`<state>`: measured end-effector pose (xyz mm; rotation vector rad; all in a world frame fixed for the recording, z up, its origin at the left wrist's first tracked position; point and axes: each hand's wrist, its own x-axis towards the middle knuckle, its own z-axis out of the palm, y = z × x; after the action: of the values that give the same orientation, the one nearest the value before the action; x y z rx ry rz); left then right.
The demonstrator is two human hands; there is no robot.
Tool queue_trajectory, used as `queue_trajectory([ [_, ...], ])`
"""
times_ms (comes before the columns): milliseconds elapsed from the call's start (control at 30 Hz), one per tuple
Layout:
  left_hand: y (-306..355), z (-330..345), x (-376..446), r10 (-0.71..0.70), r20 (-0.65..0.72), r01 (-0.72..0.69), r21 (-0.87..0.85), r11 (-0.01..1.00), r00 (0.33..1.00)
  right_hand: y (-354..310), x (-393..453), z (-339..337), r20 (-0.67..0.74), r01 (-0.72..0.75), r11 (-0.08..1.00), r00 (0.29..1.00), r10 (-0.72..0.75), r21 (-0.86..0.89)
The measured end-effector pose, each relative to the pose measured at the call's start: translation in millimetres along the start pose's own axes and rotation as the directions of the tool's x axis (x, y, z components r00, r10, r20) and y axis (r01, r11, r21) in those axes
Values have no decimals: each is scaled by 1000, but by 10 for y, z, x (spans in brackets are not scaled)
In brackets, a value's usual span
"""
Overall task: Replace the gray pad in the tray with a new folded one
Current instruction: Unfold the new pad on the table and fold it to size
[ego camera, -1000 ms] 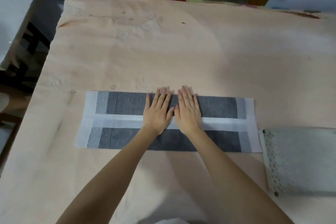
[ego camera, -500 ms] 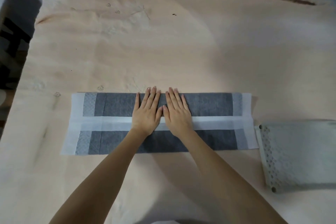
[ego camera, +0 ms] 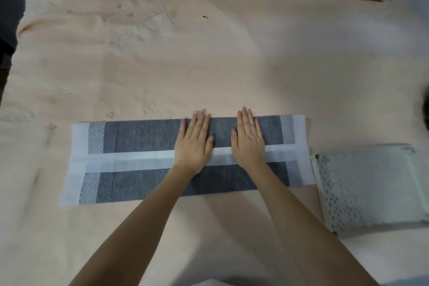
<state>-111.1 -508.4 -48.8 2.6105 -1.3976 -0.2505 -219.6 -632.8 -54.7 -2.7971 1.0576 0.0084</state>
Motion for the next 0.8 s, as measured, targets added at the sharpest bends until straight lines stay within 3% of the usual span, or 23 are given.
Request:
queue_trajectory([
  [133, 290, 108, 110, 11, 58, -13, 34, 999, 998, 145, -29, -17, 26, 33, 999, 999, -33, -25],
  [367, 365, 116, 119, -8, 53, 5, 60, 998, 999, 769, -48, -124, -11, -99, 995, 995, 99, 2],
  [533, 568, 156, 172, 42, 77, -46, 50, 998, 996, 841, -49, -104, -35, -104, 994, 994, 104, 23],
  [700, 557, 167, 177, 48, 100, -55, 62, 997, 994, 986, -68, -127, -18, -322, 943, 946, 324, 83],
  [800, 561, 148, 174, 37, 73, -39, 27, 999, 997, 554, -43, -196, -99, -204, 973, 972, 214, 109],
])
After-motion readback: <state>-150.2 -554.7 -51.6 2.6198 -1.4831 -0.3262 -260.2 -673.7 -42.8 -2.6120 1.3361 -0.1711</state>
